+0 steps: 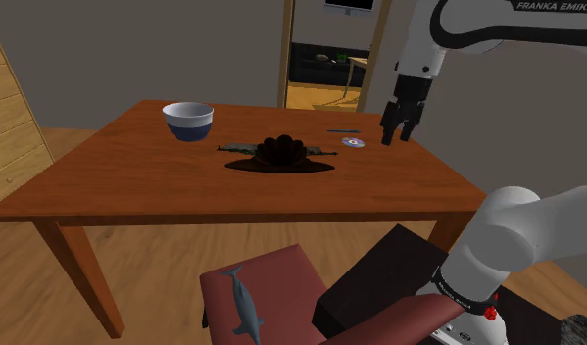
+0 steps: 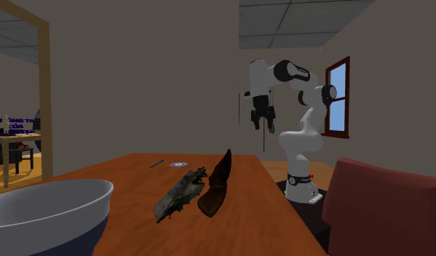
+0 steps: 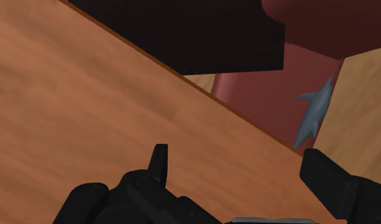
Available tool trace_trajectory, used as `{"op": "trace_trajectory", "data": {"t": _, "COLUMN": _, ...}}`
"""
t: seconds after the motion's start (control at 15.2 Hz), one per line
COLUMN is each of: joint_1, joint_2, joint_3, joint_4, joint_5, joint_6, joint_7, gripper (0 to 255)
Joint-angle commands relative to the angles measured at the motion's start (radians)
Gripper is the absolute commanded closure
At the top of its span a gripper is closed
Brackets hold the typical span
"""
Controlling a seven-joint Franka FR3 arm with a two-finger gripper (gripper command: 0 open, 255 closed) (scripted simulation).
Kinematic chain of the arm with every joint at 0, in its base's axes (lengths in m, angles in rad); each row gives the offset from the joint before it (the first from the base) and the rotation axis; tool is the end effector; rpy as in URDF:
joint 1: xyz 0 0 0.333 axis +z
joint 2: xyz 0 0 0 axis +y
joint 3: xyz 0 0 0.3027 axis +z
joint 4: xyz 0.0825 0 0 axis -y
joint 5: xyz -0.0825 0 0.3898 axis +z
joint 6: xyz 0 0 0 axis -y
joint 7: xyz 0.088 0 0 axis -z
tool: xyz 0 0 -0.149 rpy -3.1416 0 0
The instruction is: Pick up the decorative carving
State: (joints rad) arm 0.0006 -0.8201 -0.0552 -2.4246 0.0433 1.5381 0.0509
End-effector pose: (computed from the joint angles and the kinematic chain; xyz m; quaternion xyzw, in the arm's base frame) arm 0.3051 -0.0121 0.5146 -0.9976 0.0433 0.0338 0.0416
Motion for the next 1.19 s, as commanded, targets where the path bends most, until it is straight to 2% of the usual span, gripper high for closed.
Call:
{"op": "trace_trajectory", "data": {"t": 0.0, "joint_1": 0.000, "joint_2": 0.000, "joint_3": 0.000, "joint_4": 0.000, "joint_5": 0.000, "joint_6": 0.000, "joint_7": 0.000, "gripper": 0}}
{"op": "trace_trajectory", "data": {"t": 0.59, "joint_1": 0.070, "joint_2": 0.314, "joint_3": 0.036, "joint_4": 0.137, "joint_5": -0.035, "joint_6": 0.230, "joint_7": -0.111, "gripper": 0}}
{"op": "trace_trajectory", "data": {"t": 1.12, "joint_1": 0.116, "joint_2": 0.585, "joint_3": 0.082, "joint_4": 0.325, "joint_5": -0.081, "joint_6": 0.363, "joint_7": -0.185, "gripper": 0}}
